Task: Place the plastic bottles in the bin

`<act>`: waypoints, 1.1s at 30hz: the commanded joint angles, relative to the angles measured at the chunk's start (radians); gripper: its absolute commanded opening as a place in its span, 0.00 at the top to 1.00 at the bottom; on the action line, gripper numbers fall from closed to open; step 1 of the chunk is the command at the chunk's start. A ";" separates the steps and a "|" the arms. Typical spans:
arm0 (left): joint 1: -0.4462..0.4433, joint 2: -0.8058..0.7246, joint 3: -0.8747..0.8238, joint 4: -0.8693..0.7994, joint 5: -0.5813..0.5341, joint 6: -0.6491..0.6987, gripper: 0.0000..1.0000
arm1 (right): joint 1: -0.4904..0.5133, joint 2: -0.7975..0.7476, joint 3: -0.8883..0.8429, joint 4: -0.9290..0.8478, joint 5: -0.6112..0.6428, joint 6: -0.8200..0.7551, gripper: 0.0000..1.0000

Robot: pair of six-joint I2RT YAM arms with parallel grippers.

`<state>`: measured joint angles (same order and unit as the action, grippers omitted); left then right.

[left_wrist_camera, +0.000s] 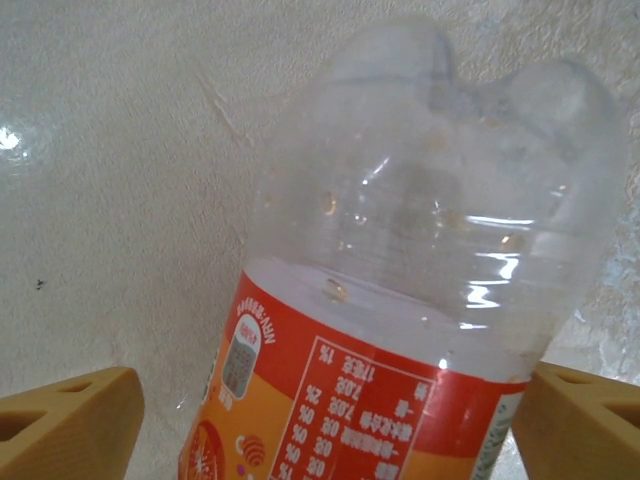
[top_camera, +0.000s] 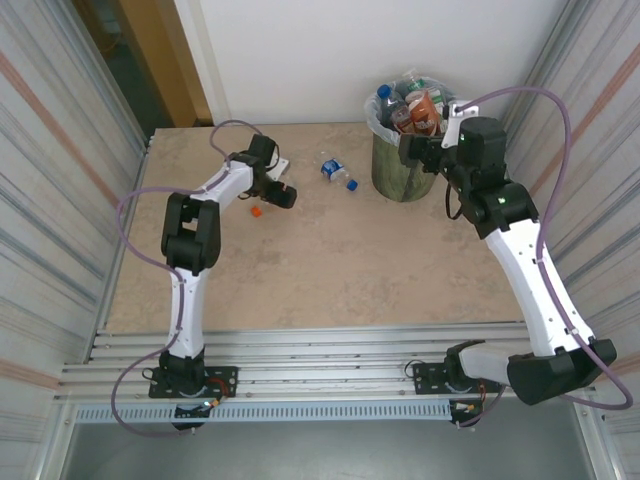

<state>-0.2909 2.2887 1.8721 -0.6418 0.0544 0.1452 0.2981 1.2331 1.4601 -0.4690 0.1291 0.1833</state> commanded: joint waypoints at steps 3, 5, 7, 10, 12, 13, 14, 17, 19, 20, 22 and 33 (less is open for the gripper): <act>-0.004 0.018 0.030 -0.036 0.015 0.001 0.19 | 0.027 -0.026 -0.018 -0.013 0.036 0.035 0.02; -0.004 0.008 0.023 -0.035 0.027 -0.006 0.25 | 0.035 -0.022 -0.023 -0.013 0.039 0.039 0.02; -0.004 -0.005 0.010 -0.032 0.038 -0.014 0.28 | 0.041 -0.021 -0.028 -0.014 0.042 0.045 0.02; -0.004 -0.030 -0.017 -0.019 0.067 -0.026 0.34 | 0.048 -0.021 -0.034 -0.016 0.041 0.056 0.02; -0.003 -0.053 -0.040 -0.004 0.091 -0.034 0.34 | 0.052 -0.021 -0.040 -0.021 0.041 0.063 0.02; -0.003 -0.068 -0.052 0.002 0.102 -0.041 0.35 | 0.055 -0.022 -0.041 -0.023 0.040 0.066 0.02; -0.004 -0.084 -0.066 0.007 0.115 -0.048 0.35 | 0.054 -0.021 -0.043 -0.030 0.037 0.073 0.02; -0.004 -0.152 -0.121 0.044 0.148 -0.073 0.35 | 0.054 -0.021 -0.041 -0.045 0.037 0.090 0.02; -0.003 -0.218 -0.171 0.081 0.171 -0.091 0.36 | 0.055 -0.023 -0.043 -0.055 0.028 0.102 0.02; -0.003 -0.253 -0.204 0.106 0.190 -0.101 0.36 | 0.055 -0.027 -0.044 -0.059 0.020 0.108 0.02; -0.004 -0.324 -0.266 0.156 0.219 -0.123 0.36 | 0.053 -0.034 -0.049 -0.065 0.002 0.122 0.02; -0.079 -0.730 -0.629 0.503 0.272 -0.177 0.40 | 0.041 -0.041 -0.019 -0.116 -0.145 0.212 0.02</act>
<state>-0.3370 1.6291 1.3006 -0.2638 0.2996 -0.0170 0.3462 1.2102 1.4155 -0.5537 0.0471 0.3447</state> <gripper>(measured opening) 0.607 0.978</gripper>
